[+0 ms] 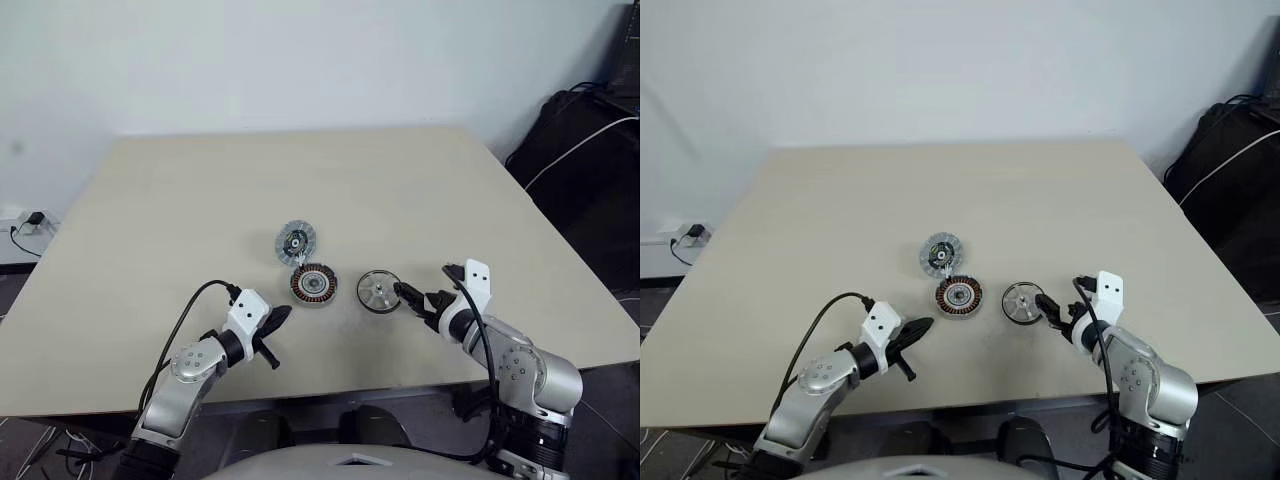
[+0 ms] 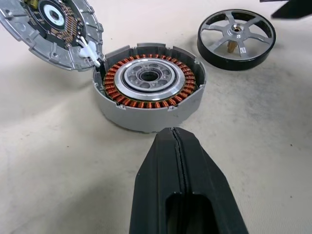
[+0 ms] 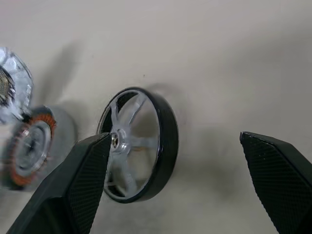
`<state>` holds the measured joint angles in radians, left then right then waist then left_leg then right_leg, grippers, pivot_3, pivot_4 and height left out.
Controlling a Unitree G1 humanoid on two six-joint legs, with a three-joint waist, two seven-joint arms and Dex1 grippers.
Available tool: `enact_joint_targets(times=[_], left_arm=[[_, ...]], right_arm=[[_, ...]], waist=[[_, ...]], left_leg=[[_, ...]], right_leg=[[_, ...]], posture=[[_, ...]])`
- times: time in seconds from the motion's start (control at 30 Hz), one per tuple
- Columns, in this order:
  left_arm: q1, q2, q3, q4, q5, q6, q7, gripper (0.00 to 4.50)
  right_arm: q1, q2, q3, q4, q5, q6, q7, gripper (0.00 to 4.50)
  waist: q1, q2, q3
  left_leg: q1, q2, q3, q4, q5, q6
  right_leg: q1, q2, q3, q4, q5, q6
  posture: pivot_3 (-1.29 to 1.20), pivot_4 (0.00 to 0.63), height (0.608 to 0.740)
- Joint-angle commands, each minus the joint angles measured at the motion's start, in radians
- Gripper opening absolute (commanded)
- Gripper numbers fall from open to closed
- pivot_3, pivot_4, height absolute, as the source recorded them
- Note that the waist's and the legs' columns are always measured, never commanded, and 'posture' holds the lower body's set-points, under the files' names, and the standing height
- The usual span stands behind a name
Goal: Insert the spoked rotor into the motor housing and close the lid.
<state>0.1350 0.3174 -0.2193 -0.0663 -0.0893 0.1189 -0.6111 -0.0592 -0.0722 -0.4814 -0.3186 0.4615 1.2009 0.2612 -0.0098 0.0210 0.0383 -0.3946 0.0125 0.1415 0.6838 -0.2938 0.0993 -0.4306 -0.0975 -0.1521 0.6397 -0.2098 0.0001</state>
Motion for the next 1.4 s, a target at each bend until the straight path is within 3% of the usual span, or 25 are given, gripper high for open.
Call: enact_joint_targets(times=[0.03, 0.53, 0.63, 0.93, 1.0, 1.4], left_arm=[[-0.017, 0.0, 0.001, 0.001, -0.006, -0.023, -0.007, 0.0], [0.0, -0.013, 0.013, -0.009, -0.018, -0.024, 0.005, 0.0], [0.002, -0.013, 0.013, -0.011, -0.017, -0.023, 0.005, 0.0], [-0.004, -0.013, 0.013, -0.01, -0.016, -0.022, 0.005, 0.0], [-0.006, -0.013, 0.012, -0.008, -0.015, -0.022, 0.005, 0.0], [-0.013, -0.015, 0.009, -0.013, -0.019, -0.012, -0.003, 0.0]], right_arm=[[-0.043, 0.034, -0.086, 0.008, 0.093, 0.042, -0.022, 4.48], [-0.083, 0.136, -0.205, 0.12, 0.299, 0.086, -0.111, 4.48], [-0.078, 0.149, -0.219, 0.139, 0.329, 0.088, -0.134, 3.86], [-0.035, 0.158, -0.207, 0.148, 0.37, 0.072, -0.195, 0.95], [-0.024, 0.153, -0.199, 0.147, 0.383, 0.067, -0.208, 0.47], [0.011, 0.212, -0.145, 0.015, 0.598, 0.012, -0.232, 0.39]], waist=[[0.0, 0.001, 0.0], [-0.002, 0.003, 0.001], [-0.001, 0.003, 0.001], [-0.002, 0.005, 0.0], [-0.002, 0.005, -0.003], [-0.002, 0.011, -0.004]], left_leg=[[0.0, 0.0, 0.0, 0.0, 0.0, 0.0], [0.0, 0.0, 0.0, -0.001, 0.0, 0.0], [0.0, 0.0, 0.0, -0.001, 0.0, 0.0], [0.0, 0.0, 0.0, -0.002, 0.0, 0.0], [0.001, 0.0, 0.0, -0.002, 0.0, 0.0], [0.0, 0.0, 0.0, -0.004, 0.0, 0.0]], right_leg=[[0.0, 0.0, 0.0, 0.0, 0.0, 0.0], [0.0, 0.0, 0.0, 0.0, 0.0, 0.0], [0.0, 0.0, 0.0, 0.0, 0.0, 0.0], [0.0, 0.0, 0.0, -0.001, 0.0, 0.0], [0.0, 0.0, 0.0, -0.001, 0.0, 0.0], [0.001, 0.001, 0.0, -0.007, 0.001, 0.001]], posture=[[0.0, 0.0, 0.74], [0.0, 0.0, 0.74], [0.0, 0.0, 0.74], [0.0, 0.0, 0.74], [0.0, 0.0, 0.74], [0.0, 0.0, 0.74]])
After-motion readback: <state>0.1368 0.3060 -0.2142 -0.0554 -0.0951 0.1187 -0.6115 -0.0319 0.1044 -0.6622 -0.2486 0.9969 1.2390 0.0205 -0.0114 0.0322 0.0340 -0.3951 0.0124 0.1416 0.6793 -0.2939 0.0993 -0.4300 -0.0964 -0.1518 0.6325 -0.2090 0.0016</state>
